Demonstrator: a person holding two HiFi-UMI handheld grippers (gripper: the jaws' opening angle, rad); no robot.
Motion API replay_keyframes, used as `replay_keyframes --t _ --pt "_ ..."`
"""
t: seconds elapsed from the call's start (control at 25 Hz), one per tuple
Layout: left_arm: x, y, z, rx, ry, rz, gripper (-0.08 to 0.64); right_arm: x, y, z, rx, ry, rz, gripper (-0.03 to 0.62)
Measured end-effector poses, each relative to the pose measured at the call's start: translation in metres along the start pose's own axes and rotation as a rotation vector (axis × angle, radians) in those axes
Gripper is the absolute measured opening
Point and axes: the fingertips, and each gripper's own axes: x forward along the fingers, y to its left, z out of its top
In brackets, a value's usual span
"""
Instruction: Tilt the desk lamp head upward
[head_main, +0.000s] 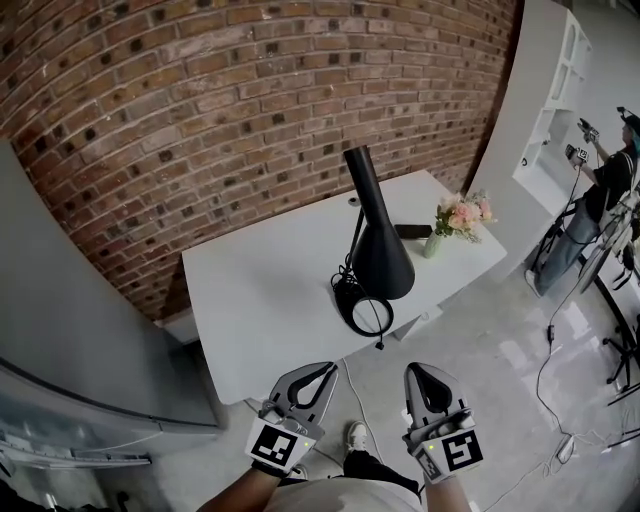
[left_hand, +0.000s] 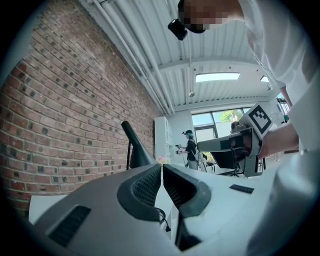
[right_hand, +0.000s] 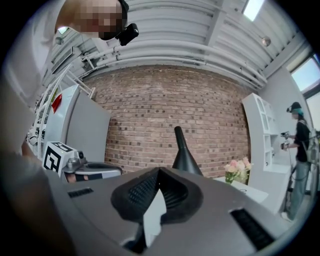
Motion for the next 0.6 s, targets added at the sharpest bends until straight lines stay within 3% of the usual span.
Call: replay_keyframes --t 0.6 --pt "0.042 0.011 0.003 0.032 0.000 0.046 0.020 0.029 -0.038 0.000 -0.001 -0.023 0.044 0.012"
